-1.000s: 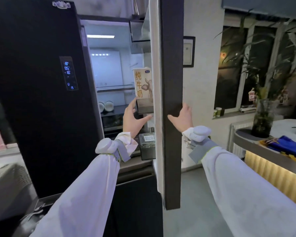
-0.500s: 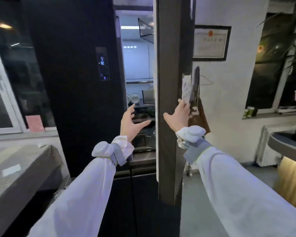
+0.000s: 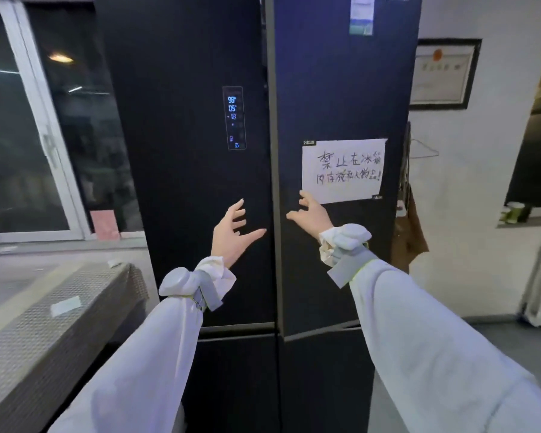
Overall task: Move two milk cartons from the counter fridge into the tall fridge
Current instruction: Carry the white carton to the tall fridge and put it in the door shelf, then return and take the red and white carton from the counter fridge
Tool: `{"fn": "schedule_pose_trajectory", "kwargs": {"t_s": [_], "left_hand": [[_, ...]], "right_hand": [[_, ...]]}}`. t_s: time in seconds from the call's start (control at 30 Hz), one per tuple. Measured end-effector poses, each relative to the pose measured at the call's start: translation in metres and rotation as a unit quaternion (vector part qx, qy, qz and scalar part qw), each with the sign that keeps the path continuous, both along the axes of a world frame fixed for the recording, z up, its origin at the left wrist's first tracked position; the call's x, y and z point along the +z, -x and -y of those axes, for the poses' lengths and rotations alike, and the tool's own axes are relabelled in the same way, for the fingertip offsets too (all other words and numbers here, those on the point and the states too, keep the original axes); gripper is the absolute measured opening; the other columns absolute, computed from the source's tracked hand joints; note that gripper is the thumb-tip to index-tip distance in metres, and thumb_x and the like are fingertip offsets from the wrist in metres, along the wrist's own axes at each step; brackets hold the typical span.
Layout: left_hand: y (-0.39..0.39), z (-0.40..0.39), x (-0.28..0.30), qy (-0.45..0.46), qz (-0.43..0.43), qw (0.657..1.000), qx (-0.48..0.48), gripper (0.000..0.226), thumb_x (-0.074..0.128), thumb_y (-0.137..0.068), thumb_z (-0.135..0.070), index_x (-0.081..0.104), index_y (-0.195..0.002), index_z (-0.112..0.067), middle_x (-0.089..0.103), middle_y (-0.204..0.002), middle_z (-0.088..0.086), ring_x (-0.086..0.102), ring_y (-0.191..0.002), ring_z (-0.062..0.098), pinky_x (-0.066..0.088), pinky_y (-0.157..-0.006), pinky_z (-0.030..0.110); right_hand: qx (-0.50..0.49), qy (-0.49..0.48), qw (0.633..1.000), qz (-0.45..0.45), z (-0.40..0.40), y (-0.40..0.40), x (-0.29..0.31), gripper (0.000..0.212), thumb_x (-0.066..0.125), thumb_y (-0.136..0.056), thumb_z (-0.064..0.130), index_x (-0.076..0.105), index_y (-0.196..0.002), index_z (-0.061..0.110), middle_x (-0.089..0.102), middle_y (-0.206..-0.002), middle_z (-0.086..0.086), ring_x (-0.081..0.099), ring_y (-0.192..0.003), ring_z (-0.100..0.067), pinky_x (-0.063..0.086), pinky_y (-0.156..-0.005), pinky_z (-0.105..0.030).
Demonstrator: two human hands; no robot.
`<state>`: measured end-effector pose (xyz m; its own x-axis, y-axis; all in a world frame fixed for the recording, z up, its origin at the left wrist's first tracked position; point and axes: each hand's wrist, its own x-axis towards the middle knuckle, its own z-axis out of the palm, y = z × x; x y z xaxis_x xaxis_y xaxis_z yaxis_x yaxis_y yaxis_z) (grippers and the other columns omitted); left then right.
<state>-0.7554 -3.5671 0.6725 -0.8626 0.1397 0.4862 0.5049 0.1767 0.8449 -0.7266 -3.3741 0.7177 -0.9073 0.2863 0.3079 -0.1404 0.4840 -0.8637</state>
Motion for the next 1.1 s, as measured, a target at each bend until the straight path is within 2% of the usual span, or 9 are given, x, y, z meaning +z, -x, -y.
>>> {"fn": "schedule_pose_trajectory", "kwargs": {"t_s": [0.13, 0.23, 0.33, 0.47, 0.63, 0.77, 0.9, 1.0, 1.1], "left_hand": [[0.019, -0.005, -0.013, 0.011, 0.011, 1.0, -0.013, 0.08, 0.086, -0.078, -0.02, 0.046, -0.147, -0.025, 0.061, -0.135, -0.001, 0.061, -0.12, 0.014, 0.046, -0.092, 0.017], [0.03, -0.019, -0.024, 0.037, 0.014, 0.999, -0.024, 0.071, 0.085, -0.078, -0.019, 0.053, -0.141, -0.02, 0.067, -0.128, 0.0, 0.064, -0.115, 0.015, 0.049, -0.093, 0.021], [0.041, -0.049, -0.032, 0.064, 0.018, 0.996, -0.056, 0.055, 0.085, -0.079, -0.017, 0.063, -0.13, -0.015, 0.071, -0.12, 0.003, 0.068, -0.109, 0.016, 0.055, -0.096, 0.026], [0.051, -0.098, -0.035, 0.09, 0.025, 0.99, -0.104, 0.048, 0.083, -0.08, -0.014, 0.065, -0.124, -0.014, 0.073, -0.114, 0.005, 0.072, -0.1, 0.018, 0.051, -0.078, 0.008], [0.059, -0.208, -0.038, 0.119, 0.021, 0.975, -0.185, 0.038, 0.082, -0.081, -0.013, 0.069, -0.117, -0.014, 0.075, -0.107, 0.006, 0.072, -0.088, 0.014, 0.055, -0.082, 0.017], [0.064, -0.32, -0.05, 0.126, 0.028, 0.959, -0.252, 0.041, 0.082, -0.081, -0.014, 0.069, -0.119, -0.014, 0.074, -0.109, 0.006, 0.073, -0.093, 0.018, 0.055, -0.084, 0.018], [0.078, -0.436, -0.054, 0.126, 0.033, 0.944, -0.304, 0.047, 0.083, -0.08, -0.012, 0.066, -0.124, -0.011, 0.072, -0.115, 0.009, 0.068, -0.09, 0.016, 0.055, -0.086, 0.018], [0.09, -0.53, -0.048, 0.13, 0.038, 0.933, -0.333, 0.051, 0.083, -0.079, -0.009, 0.064, -0.127, -0.009, 0.069, -0.12, 0.014, 0.065, -0.097, 0.021, 0.054, -0.096, 0.03], [0.103, -0.613, -0.043, 0.138, 0.065, 0.927, -0.342, 0.053, 0.083, -0.078, -0.004, 0.063, -0.127, -0.006, 0.067, -0.114, 0.012, 0.065, -0.1, 0.023, 0.055, -0.086, 0.02]], "right_hand": [[-0.019, 0.014, 1.0, 0.017, -0.003, 0.012, -0.019, 0.064, 0.067, -0.085, 0.015, 0.04, -0.143, 0.01, 0.052, -0.138, -0.01, 0.053, -0.124, -0.023, 0.04, -0.099, -0.026], [-0.04, 0.007, 0.999, 0.026, -0.019, 0.015, -0.032, 0.047, 0.069, -0.081, 0.013, 0.054, -0.126, 0.008, 0.064, -0.121, -0.009, 0.06, -0.113, -0.021, 0.044, -0.09, -0.022], [-0.059, 0.001, 0.997, 0.049, -0.05, 0.013, -0.043, 0.035, 0.067, -0.081, 0.009, 0.06, -0.115, 0.009, 0.069, -0.112, -0.009, 0.064, -0.104, -0.02, 0.053, -0.093, -0.033], [-0.078, 0.006, 0.993, 0.084, -0.098, 0.002, -0.051, 0.03, 0.065, -0.082, 0.006, 0.061, -0.111, 0.011, 0.067, -0.107, -0.01, 0.067, -0.098, -0.024, 0.059, -0.085, -0.035], [-0.139, 0.015, 0.984, 0.111, -0.192, -0.019, -0.067, 0.027, 0.067, -0.084, 0.008, 0.061, -0.11, 0.01, 0.069, -0.106, -0.013, 0.069, -0.095, -0.025, 0.06, -0.082, -0.035], [-0.195, 0.042, 0.971, 0.134, -0.289, -0.038, -0.08, 0.034, 0.068, -0.082, 0.007, 0.061, -0.114, 0.005, 0.07, -0.102, -0.015, 0.067, -0.086, -0.024, 0.058, -0.078, -0.036], [-0.231, 0.06, 0.962, 0.133, -0.397, -0.037, -0.084, 0.032, 0.069, -0.08, 0.008, 0.058, -0.11, 0.009, 0.067, -0.095, -0.015, 0.063, -0.083, -0.021, 0.056, -0.081, -0.038], [-0.256, 0.058, 0.957, 0.126, -0.478, -0.027, -0.081, 0.038, 0.07, -0.081, 0.009, 0.057, -0.116, 0.008, 0.067, -0.1, -0.017, 0.063, -0.085, -0.022, 0.055, -0.079, -0.036], [-0.269, 0.053, 0.952, 0.133, -0.547, -0.014, -0.081, 0.038, 0.07, -0.081, 0.01, 0.057, -0.117, 0.008, 0.068, -0.102, -0.017, 0.062, -0.085, -0.021, 0.056, -0.08, -0.037]]}}
